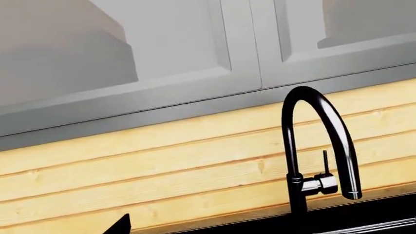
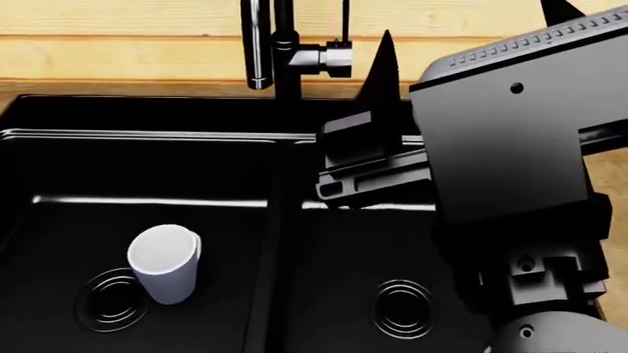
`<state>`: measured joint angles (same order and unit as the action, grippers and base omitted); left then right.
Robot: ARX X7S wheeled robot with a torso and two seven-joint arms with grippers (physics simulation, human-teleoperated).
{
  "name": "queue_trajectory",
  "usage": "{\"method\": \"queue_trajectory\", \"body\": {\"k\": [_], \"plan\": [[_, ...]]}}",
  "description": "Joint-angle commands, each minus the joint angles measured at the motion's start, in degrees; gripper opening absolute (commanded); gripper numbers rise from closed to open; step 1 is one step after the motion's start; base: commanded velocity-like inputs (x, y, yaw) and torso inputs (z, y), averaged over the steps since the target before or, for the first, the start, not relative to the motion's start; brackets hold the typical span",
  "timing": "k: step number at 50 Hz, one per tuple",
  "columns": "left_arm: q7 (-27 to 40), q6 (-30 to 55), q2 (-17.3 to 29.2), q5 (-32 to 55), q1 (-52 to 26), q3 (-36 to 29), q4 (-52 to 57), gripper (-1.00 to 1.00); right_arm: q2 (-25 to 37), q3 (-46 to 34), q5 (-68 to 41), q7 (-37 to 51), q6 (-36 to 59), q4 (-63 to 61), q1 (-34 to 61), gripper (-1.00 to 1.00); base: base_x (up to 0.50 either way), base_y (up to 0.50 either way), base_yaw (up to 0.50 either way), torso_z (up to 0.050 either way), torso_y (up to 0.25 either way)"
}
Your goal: Turn on the sink faucet.
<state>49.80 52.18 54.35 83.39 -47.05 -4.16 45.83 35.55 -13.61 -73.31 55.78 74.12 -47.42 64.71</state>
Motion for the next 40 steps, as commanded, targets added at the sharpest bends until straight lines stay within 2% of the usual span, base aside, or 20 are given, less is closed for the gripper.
{"method": "queue_trajectory", "body": {"k": [1, 40], "plan": [[-0.4, -0.5, 0.1, -0.4, 0.8, 0.2, 0.1, 1.0, -0.2, -1.1, 0.0, 0.3, 0.0, 0.1, 0.6, 1.0, 0.3, 0.0, 0.0, 0.05, 0.033], [-0.5, -0.9, 0.4, -0.4, 1.0, -0.1, 0.2, 1.0, 0.4, -2.6, -0.2, 0.5, -1.4, 0.4, 1.0, 1.0, 0.29, 0.0, 0.0, 0.05, 0.033]]}}
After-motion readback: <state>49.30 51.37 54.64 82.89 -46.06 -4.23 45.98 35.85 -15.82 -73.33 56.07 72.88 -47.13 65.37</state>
